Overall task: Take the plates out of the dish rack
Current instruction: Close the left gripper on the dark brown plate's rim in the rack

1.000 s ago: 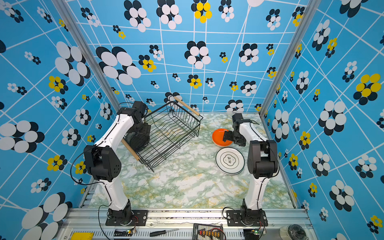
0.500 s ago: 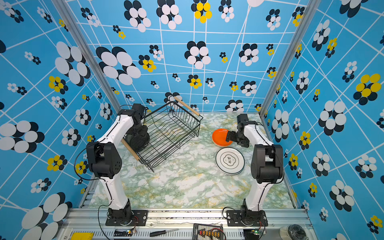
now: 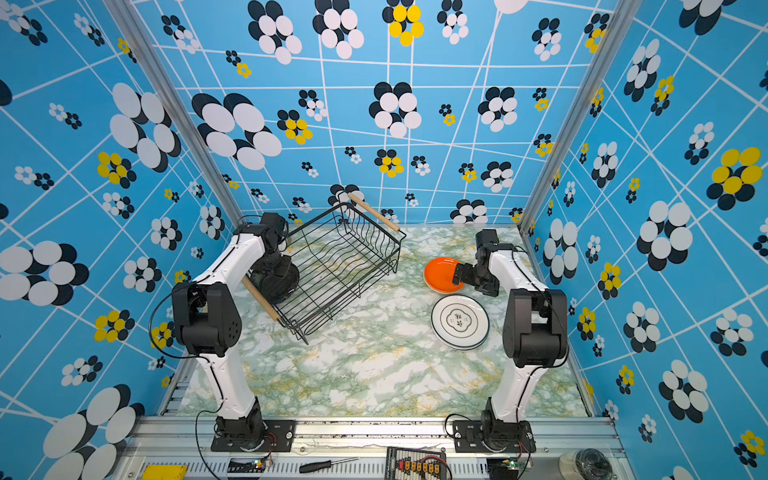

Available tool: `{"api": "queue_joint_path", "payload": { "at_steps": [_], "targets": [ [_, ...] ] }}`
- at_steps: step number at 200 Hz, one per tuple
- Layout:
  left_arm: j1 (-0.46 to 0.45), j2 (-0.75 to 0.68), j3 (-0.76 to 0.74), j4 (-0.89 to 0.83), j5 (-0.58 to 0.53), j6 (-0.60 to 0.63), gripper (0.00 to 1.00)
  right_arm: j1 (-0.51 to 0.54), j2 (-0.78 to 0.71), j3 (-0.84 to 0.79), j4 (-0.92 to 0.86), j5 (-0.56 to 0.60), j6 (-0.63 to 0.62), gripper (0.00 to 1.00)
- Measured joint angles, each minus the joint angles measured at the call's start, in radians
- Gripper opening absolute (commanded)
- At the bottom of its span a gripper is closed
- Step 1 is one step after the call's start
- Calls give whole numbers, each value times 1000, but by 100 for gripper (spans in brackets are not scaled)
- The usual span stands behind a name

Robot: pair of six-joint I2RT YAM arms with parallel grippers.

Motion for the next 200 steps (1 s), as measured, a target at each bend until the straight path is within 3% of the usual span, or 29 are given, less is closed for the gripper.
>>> {"api": "queue_joint_path", "payload": {
  "at_steps": [105, 200],
  "targets": [
    [-2, -2, -4, -21, -4, 82, 19, -13, -24, -10, 8, -19, -3, 99],
    [-3, -10, -6, -50, 4, 63, 7, -14, -26, -11, 22, -23, -3, 99]
  ]
}}
